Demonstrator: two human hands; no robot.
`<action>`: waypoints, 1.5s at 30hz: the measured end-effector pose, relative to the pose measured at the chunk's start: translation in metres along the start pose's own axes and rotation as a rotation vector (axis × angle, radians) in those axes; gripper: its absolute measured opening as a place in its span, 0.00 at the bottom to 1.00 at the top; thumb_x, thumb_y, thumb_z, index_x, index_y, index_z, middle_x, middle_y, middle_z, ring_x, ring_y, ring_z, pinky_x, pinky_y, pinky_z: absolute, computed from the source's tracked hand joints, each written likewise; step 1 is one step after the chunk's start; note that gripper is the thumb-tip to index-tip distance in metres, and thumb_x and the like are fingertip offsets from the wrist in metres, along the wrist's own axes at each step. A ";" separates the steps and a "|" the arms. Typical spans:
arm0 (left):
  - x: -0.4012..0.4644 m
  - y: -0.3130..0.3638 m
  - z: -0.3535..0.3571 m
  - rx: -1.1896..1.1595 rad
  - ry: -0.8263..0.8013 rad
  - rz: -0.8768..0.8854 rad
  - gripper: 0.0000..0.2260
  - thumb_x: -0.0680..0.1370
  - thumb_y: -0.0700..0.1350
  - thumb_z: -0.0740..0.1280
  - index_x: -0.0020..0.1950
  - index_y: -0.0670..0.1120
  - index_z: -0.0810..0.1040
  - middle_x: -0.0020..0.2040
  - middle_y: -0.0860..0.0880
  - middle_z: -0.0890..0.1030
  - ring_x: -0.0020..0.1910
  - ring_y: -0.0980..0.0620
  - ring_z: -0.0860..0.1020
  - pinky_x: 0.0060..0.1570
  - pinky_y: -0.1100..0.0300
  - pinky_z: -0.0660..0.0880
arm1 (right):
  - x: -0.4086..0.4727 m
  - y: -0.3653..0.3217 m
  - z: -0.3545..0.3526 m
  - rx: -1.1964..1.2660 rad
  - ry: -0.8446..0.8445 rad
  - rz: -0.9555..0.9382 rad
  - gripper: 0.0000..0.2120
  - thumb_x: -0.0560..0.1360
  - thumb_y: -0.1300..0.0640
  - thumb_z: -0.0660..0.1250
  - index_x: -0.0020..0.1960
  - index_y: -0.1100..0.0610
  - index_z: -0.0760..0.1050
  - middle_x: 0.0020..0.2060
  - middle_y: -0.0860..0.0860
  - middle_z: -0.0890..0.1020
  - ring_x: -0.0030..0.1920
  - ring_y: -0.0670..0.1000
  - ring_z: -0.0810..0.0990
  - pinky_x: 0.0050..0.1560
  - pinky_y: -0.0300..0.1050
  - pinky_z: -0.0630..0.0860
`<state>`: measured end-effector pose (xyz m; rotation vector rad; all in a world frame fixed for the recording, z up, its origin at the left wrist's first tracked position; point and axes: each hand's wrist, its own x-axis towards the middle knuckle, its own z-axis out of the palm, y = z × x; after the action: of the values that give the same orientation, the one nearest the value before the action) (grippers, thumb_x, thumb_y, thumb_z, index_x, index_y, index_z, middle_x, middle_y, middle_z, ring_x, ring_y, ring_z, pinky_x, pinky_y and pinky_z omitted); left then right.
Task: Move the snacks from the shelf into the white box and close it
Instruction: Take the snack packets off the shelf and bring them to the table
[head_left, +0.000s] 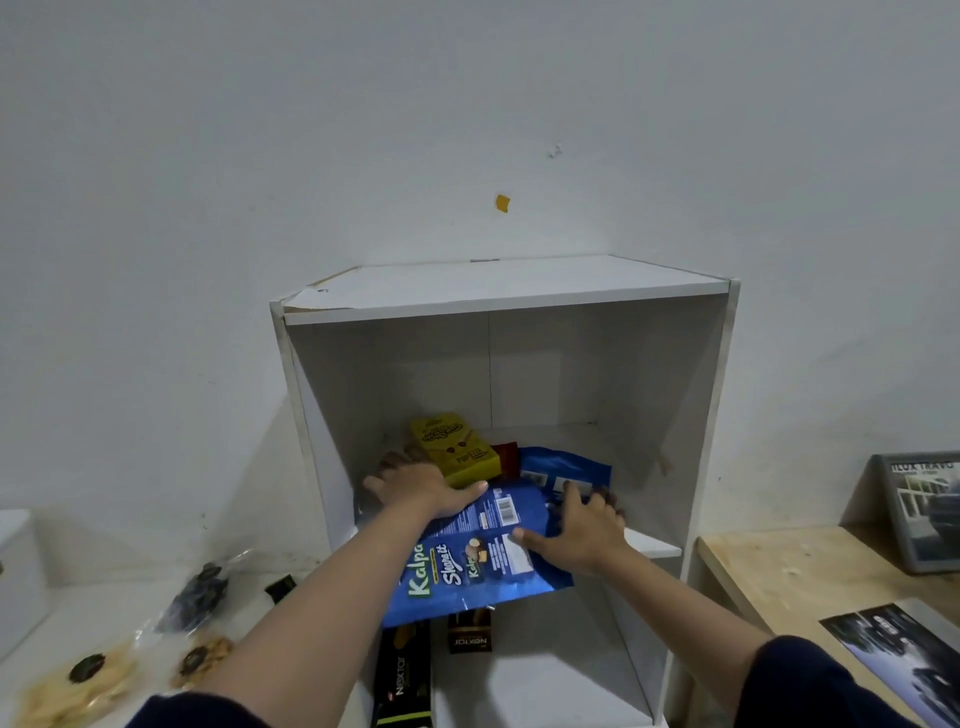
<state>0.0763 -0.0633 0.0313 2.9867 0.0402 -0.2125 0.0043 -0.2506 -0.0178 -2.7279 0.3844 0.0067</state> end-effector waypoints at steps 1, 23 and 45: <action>0.002 0.002 -0.002 -0.035 -0.035 -0.013 0.51 0.60 0.82 0.49 0.71 0.49 0.68 0.72 0.43 0.67 0.71 0.37 0.63 0.67 0.40 0.58 | -0.001 0.000 0.002 0.002 0.017 -0.005 0.54 0.60 0.22 0.59 0.75 0.54 0.51 0.73 0.60 0.59 0.73 0.62 0.56 0.72 0.57 0.54; 0.022 0.012 -0.007 -0.795 -0.184 -0.013 0.24 0.75 0.41 0.69 0.69 0.37 0.67 0.72 0.42 0.67 0.71 0.43 0.66 0.65 0.55 0.66 | -0.001 -0.014 -0.005 0.443 0.007 0.008 0.47 0.58 0.48 0.79 0.71 0.50 0.58 0.67 0.57 0.64 0.67 0.60 0.66 0.67 0.55 0.67; 0.011 0.006 0.004 -0.990 -0.251 -0.029 0.19 0.73 0.43 0.72 0.60 0.40 0.72 0.60 0.44 0.77 0.58 0.44 0.75 0.60 0.51 0.74 | 0.013 -0.040 -0.020 0.402 0.066 0.384 0.37 0.56 0.54 0.80 0.61 0.59 0.68 0.57 0.58 0.74 0.57 0.58 0.75 0.54 0.49 0.77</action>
<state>0.0869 -0.0698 0.0265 1.9630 0.1197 -0.4191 0.0269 -0.2262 0.0148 -2.2297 0.8264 -0.0515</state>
